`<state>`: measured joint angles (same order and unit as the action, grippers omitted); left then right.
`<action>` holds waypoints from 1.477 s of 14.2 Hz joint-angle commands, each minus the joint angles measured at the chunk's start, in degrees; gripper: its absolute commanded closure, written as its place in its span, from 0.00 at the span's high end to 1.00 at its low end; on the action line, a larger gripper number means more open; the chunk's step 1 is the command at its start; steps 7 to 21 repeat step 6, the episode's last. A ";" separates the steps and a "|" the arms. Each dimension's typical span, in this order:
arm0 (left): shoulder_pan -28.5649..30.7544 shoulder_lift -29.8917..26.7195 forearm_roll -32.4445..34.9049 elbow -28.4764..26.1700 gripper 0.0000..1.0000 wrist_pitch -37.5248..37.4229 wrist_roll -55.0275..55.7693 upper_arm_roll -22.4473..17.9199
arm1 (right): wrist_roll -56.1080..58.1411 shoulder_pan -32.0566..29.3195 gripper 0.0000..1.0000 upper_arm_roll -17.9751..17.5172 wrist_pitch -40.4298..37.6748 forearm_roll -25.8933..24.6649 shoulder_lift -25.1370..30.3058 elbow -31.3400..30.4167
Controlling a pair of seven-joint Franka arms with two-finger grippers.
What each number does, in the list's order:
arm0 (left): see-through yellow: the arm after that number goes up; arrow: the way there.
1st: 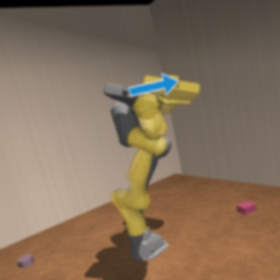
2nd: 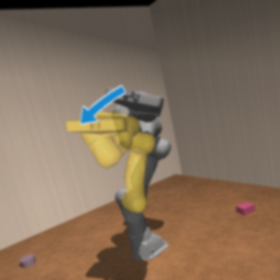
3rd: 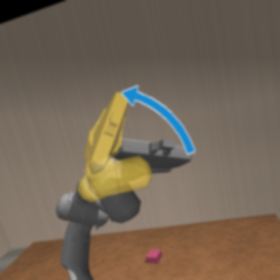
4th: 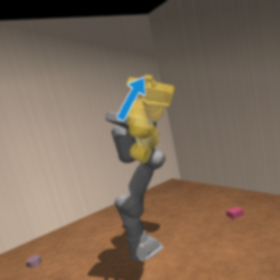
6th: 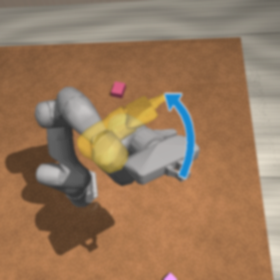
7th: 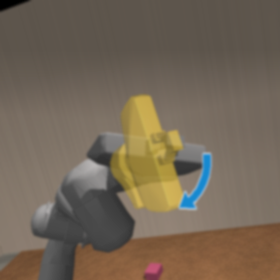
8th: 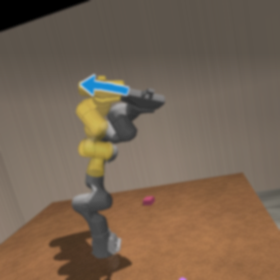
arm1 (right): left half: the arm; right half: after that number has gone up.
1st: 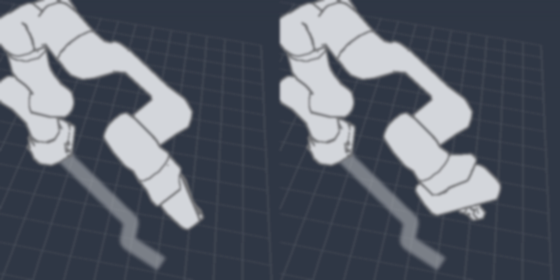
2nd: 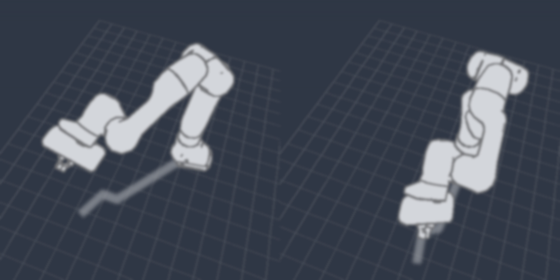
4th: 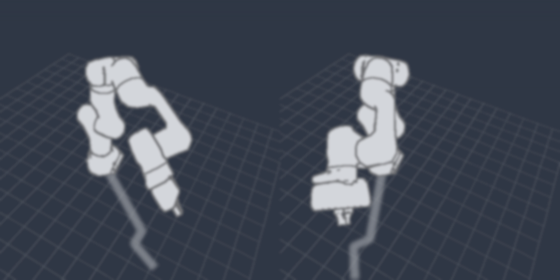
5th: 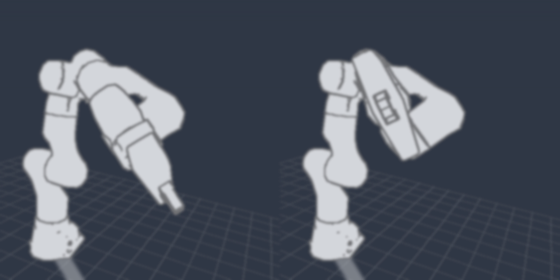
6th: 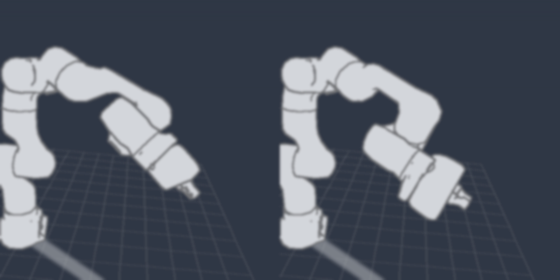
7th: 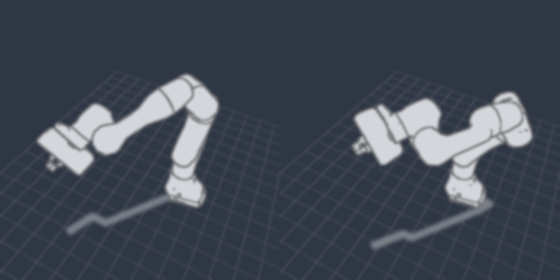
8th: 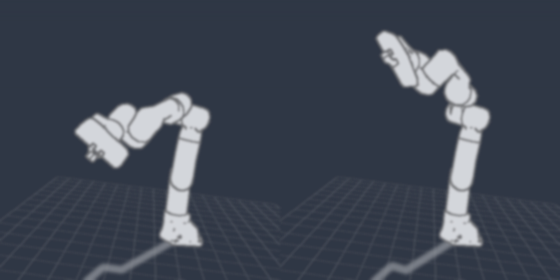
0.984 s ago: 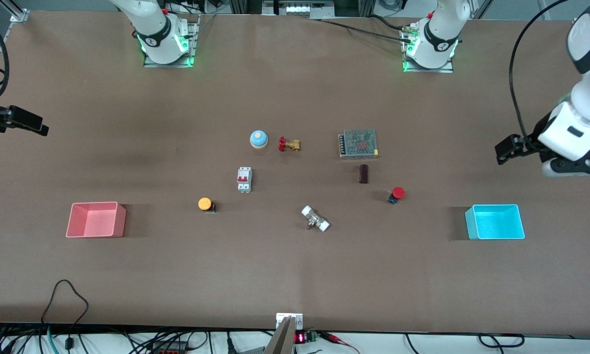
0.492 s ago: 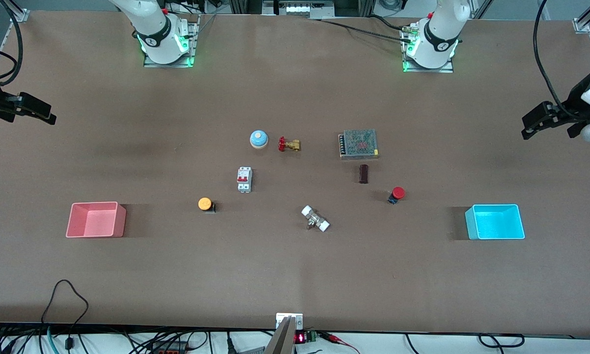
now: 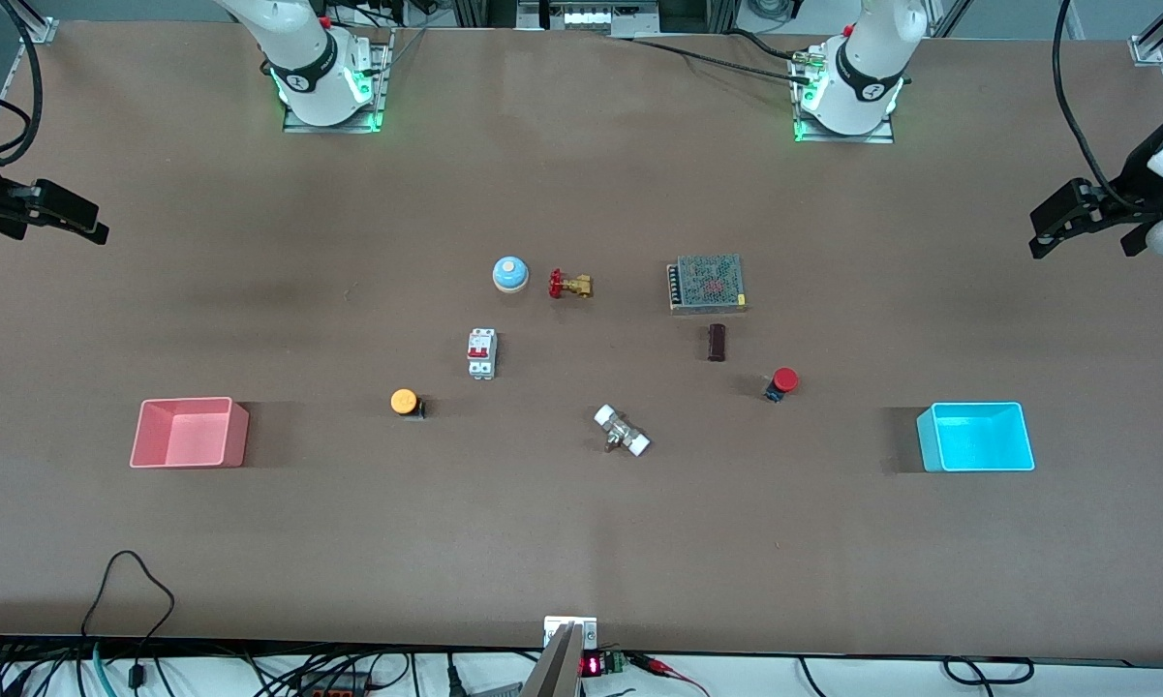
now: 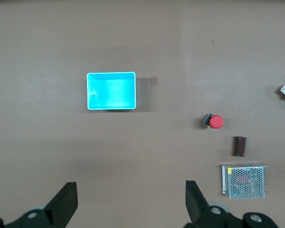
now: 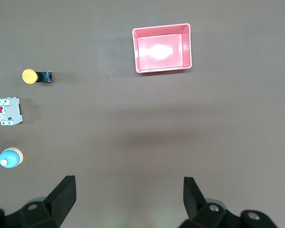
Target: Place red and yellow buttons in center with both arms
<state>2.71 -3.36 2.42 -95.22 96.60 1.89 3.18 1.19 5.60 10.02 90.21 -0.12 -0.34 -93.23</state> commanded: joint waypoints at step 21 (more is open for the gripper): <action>-0.34 -1.38 -1.45 -1.46 1.00 0.26 -1.37 -0.63 | 0.74 0.21 1.00 -0.26 -0.47 -0.58 0.78 0.77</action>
